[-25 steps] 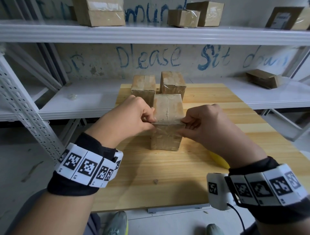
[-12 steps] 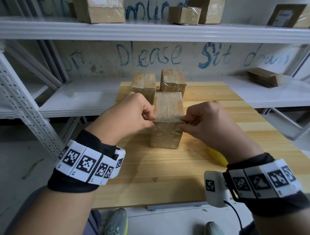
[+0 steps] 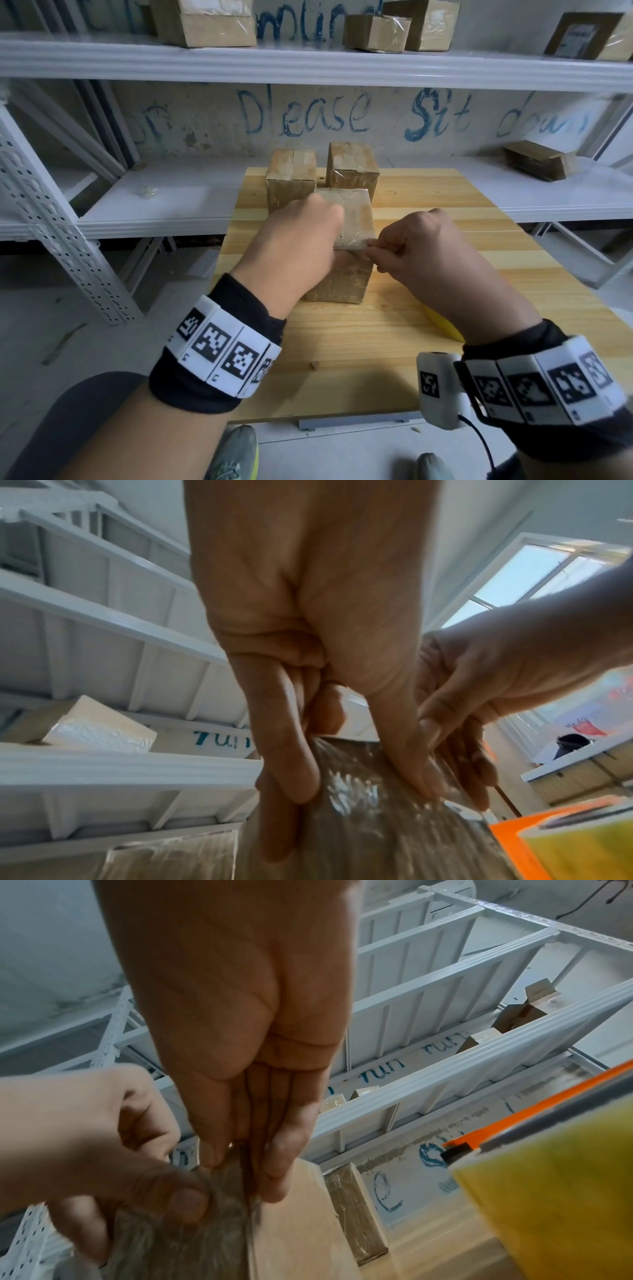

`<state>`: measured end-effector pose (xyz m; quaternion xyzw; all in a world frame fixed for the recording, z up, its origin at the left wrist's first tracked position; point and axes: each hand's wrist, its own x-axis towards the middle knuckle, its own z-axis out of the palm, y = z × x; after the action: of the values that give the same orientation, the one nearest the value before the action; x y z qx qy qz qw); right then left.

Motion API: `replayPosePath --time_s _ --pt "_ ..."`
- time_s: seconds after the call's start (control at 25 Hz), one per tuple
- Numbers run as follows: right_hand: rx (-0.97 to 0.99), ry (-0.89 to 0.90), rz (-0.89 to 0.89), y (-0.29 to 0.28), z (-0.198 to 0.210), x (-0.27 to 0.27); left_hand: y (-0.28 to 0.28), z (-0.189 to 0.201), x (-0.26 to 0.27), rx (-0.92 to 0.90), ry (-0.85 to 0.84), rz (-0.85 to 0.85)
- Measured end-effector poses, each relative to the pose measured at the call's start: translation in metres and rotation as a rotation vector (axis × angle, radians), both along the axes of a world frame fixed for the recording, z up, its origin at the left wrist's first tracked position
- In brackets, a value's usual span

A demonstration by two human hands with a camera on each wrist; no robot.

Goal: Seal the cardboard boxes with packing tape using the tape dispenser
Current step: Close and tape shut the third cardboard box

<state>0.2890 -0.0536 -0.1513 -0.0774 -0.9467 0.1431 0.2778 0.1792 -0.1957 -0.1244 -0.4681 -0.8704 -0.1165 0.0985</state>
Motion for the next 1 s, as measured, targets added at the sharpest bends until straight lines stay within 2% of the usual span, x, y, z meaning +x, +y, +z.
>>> replayPosePath --time_s 0.12,0.2,0.28,0.4,0.52,0.84,1.0 --pt "-0.066 -0.04 0.025 -0.004 0.002 0.008 -0.001 0.003 0.0 -0.003 -0.035 -0.002" --pt "-0.079 -0.14 0.006 -0.011 0.002 0.007 -0.002 0.005 0.004 -0.007 -0.016 -0.011" --pt "0.009 -0.215 -0.045 -0.017 0.0 0.0 -0.003 0.006 0.006 0.001 -0.037 -0.013" --pt "0.134 -0.181 -0.104 -0.02 -0.001 -0.009 -0.005 0.007 0.004 0.011 -0.08 -0.005" --pt "0.178 -0.177 -0.133 -0.021 -0.001 -0.009 -0.004 0.005 0.002 0.009 -0.096 -0.009" --pt "-0.014 -0.169 -0.064 -0.01 0.008 -0.005 -0.004 0.004 0.0 -0.005 -0.062 -0.027" --pt "-0.01 -0.179 -0.04 -0.007 0.008 -0.001 -0.004 0.004 0.001 -0.01 -0.03 -0.033"
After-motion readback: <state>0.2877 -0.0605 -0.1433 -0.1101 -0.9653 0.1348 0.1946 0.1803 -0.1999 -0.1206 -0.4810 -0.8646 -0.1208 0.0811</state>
